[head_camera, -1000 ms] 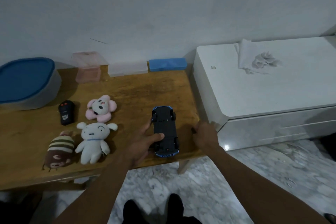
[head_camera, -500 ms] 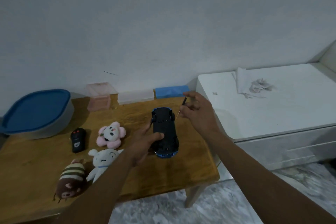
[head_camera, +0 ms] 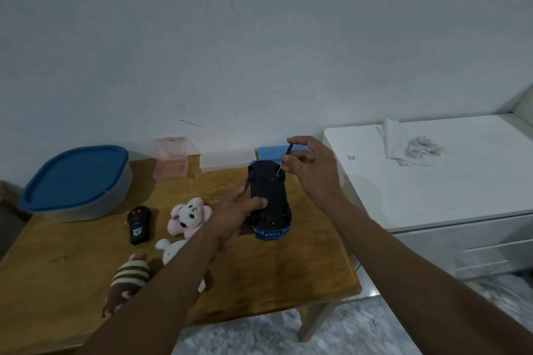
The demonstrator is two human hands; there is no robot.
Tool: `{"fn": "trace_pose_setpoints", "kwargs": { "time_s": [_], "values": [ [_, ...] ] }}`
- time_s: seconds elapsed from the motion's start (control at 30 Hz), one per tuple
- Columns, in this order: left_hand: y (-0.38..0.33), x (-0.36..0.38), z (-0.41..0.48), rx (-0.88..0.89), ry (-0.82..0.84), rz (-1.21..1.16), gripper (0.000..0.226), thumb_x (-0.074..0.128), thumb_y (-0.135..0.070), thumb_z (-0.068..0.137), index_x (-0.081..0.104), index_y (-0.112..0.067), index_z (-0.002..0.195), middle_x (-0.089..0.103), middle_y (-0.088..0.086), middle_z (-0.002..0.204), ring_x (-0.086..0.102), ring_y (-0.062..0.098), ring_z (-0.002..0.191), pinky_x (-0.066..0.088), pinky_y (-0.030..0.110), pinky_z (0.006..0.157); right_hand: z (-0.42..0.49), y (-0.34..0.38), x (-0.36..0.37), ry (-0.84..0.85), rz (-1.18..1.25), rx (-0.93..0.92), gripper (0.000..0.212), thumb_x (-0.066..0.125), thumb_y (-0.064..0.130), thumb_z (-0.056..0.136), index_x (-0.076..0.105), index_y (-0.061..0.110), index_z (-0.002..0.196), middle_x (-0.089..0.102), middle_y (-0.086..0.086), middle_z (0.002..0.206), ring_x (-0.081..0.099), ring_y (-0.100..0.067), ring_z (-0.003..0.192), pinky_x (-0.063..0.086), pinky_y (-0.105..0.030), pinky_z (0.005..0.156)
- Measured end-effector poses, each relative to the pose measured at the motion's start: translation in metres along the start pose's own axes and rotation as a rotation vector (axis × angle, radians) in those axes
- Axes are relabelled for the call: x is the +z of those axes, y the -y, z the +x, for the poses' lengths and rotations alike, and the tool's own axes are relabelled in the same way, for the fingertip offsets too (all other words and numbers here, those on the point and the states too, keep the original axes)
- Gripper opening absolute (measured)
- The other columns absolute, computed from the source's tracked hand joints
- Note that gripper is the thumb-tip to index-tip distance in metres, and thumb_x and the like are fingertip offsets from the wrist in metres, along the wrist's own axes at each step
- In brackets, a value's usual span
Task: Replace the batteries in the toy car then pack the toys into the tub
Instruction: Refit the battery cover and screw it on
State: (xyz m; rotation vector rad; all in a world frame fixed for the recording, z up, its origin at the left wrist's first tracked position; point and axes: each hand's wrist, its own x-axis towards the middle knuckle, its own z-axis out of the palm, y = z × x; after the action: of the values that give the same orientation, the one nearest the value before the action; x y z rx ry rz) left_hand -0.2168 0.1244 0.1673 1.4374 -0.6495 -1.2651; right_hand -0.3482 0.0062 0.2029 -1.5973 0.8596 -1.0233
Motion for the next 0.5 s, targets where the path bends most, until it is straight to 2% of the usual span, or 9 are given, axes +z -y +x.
{"fn": "trace_pose_setpoints", "kwargs": {
  "time_s": [0.27,0.5],
  "values": [
    [-0.002,-0.004,-0.005,-0.003,-0.024,-0.014,0.066,0.065,-0.008,0.088,0.04,-0.032,0.144,0.073,0.006,0.108,0.071,0.025,0.093,0.058,0.039,0.075,-0.003,0.005,0.009,0.031,-0.031,-0.026,0.024,0.065,0.009,0.088,0.063,0.02,0.109,0.073,-0.004,0.08,0.072,-0.015,0.075,0.061,-0.034,0.076],
    [-0.002,-0.006,-0.007,0.002,-0.019,-0.01,0.066,0.064,-0.009,0.088,0.039,-0.034,0.144,0.072,0.007,0.109,0.071,0.027,0.095,0.057,0.04,0.078,-0.004,0.004,0.011,0.064,-0.034,-0.041,0.024,0.065,0.009,0.088,0.062,0.022,0.108,0.073,0.002,0.078,0.072,-0.012,0.077,0.06,-0.03,0.074]
  ]
}}
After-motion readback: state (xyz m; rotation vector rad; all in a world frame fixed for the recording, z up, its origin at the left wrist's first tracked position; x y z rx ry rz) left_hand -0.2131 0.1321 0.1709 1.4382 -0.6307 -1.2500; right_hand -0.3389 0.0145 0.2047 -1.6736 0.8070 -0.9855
